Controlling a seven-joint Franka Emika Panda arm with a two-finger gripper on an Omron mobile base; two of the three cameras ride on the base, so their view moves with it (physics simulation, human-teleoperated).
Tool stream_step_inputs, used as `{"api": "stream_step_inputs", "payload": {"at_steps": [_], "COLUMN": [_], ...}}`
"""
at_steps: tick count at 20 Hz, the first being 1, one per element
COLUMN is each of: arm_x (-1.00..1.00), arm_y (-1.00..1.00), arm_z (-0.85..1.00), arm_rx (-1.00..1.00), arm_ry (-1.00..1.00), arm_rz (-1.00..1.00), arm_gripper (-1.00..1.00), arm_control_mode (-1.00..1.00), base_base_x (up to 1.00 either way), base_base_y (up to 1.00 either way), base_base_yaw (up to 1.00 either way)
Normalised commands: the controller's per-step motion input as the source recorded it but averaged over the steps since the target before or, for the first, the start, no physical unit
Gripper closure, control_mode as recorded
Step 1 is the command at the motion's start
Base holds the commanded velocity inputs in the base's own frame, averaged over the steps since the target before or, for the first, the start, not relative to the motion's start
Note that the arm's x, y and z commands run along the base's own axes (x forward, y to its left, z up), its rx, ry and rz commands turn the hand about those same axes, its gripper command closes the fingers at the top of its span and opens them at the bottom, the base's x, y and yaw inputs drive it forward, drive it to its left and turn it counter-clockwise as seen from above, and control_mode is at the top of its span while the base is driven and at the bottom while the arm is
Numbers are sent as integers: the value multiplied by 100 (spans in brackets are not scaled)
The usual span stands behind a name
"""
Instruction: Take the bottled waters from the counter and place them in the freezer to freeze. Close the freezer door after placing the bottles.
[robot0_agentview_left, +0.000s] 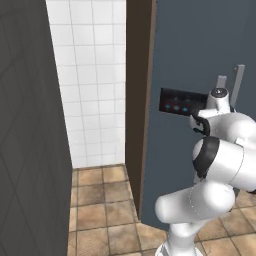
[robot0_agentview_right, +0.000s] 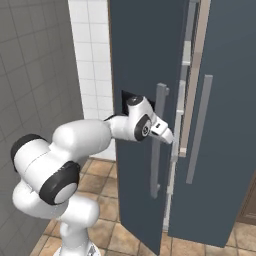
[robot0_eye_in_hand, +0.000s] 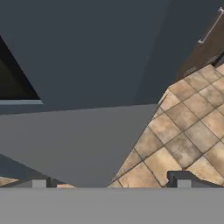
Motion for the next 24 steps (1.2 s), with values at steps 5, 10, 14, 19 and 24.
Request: {"api": "stream_step_inputs", "payload": {"at_steps": [5,10,14,19,24], "arm_x": [19,41,52,39,46], "arm_y": [-2,0,-3,-1,-16], "arm_z": [0,0,0,0,0], "arm_rx": [2,0,0,0,1], "arm_ry": [-15,-7,0,1,0], "arm_rz": [8,7,5,1,6], "arm_gripper": [-100,-100,-100,-100,-100], "arm_control_mode": [-100,-100,-100,-100,-100], "base_base_x": [0,0,0,0,0], "base_base_y": [0,0,0,0,0], "base_base_yaw": [0,0,0,0,0]}}
